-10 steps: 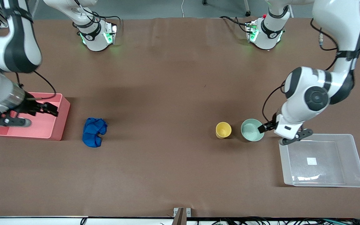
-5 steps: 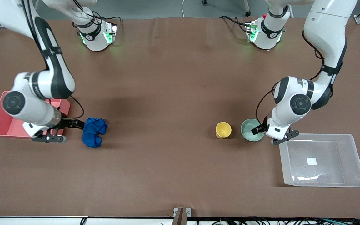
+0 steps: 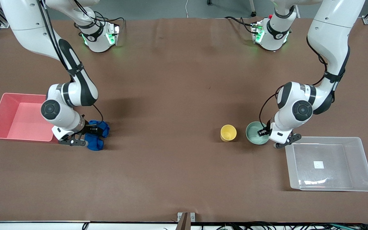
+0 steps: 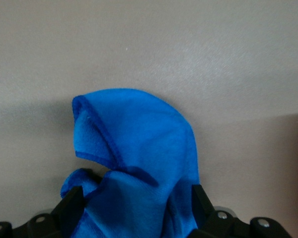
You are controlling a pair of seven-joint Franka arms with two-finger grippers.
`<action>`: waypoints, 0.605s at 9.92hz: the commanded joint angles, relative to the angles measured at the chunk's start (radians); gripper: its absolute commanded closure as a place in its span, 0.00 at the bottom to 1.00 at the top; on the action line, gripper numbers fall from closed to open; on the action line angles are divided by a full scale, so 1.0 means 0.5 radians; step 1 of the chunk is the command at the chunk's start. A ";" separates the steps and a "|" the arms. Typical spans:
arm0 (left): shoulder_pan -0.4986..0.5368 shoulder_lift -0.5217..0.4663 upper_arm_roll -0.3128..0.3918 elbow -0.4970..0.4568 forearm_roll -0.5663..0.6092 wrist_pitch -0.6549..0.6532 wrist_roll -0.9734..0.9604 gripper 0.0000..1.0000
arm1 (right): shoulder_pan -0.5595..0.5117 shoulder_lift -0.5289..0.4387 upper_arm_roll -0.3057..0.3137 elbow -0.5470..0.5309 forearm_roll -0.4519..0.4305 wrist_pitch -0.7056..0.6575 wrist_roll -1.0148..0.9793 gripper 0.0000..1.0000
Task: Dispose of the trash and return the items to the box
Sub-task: 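Grasp the blue cloth with the right gripper while the left gripper grasps the bowl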
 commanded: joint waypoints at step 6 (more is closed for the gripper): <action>0.011 0.037 -0.005 0.007 0.056 0.022 -0.024 1.00 | 0.000 -0.039 -0.003 -0.100 -0.010 0.007 0.042 0.97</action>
